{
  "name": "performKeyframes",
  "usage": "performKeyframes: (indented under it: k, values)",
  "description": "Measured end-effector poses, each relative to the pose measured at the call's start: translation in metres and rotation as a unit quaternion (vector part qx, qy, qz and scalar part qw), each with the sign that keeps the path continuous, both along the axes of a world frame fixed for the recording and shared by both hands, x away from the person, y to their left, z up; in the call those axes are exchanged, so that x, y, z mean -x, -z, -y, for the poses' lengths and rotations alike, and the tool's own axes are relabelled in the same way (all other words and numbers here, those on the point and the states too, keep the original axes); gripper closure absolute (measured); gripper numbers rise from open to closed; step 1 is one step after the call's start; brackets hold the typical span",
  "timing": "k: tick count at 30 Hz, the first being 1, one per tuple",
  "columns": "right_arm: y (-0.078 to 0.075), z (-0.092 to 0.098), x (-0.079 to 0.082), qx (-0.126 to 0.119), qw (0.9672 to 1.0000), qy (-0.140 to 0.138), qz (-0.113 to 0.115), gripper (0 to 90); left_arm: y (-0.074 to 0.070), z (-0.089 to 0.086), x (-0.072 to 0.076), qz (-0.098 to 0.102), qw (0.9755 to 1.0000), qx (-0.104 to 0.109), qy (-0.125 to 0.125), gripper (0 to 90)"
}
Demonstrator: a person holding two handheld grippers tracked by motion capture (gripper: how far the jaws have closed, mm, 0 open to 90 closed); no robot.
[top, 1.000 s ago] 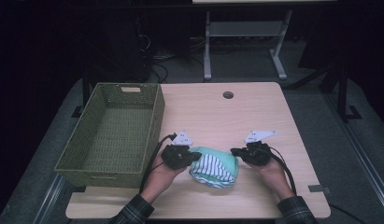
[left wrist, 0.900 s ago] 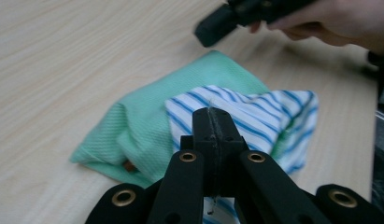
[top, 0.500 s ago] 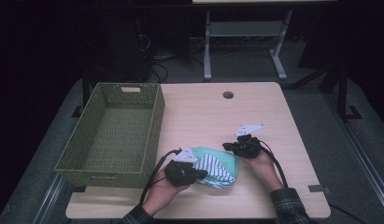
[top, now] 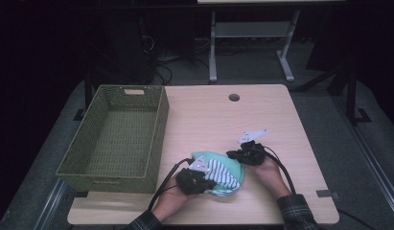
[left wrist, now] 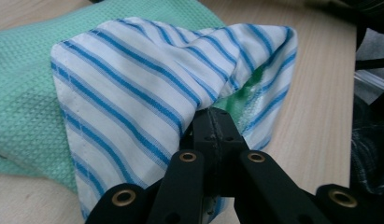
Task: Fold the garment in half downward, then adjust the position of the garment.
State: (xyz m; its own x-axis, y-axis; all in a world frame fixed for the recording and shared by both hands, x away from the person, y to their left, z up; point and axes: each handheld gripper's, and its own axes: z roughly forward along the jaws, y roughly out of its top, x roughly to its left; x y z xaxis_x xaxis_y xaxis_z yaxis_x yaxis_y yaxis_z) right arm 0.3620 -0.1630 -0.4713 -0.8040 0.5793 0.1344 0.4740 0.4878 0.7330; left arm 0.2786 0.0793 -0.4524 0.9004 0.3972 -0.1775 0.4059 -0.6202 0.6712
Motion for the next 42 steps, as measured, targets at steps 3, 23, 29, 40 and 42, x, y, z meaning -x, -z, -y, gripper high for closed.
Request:
performKeyframes:
  k: [3, 23, 29, 40, 42]
  values:
    - [0.001, 0.0, 0.001, 0.003, 1.0, -0.006, -0.001, 89.6, 0.0, -0.003, -0.001, 0.004, 1.0, -0.006, -0.003, 89.5]
    - [-0.002, 0.008, 0.015, -0.005, 0.9996, -0.023, -0.017, 89.7, 0.001, -0.018, -0.021, 0.027, 0.9984, -0.026, -0.042, 89.5]
    - [-0.005, 0.016, 0.023, -0.011, 0.9995, -0.021, -0.021, 89.7, 0.0, -0.018, -0.026, 0.035, 0.9978, -0.032, -0.045, 89.5]
    - [-0.006, 0.029, 0.045, -0.013, 0.9991, -0.027, -0.029, 89.7, 0.002, -0.011, -0.042, 0.052, 0.9973, -0.025, -0.045, 89.4]
    - [-0.005, 0.032, 0.05, -0.013, 0.999, -0.026, -0.033, 89.7, 0.001, -0.008, -0.046, 0.054, 0.9975, -0.023, -0.038, 89.4]
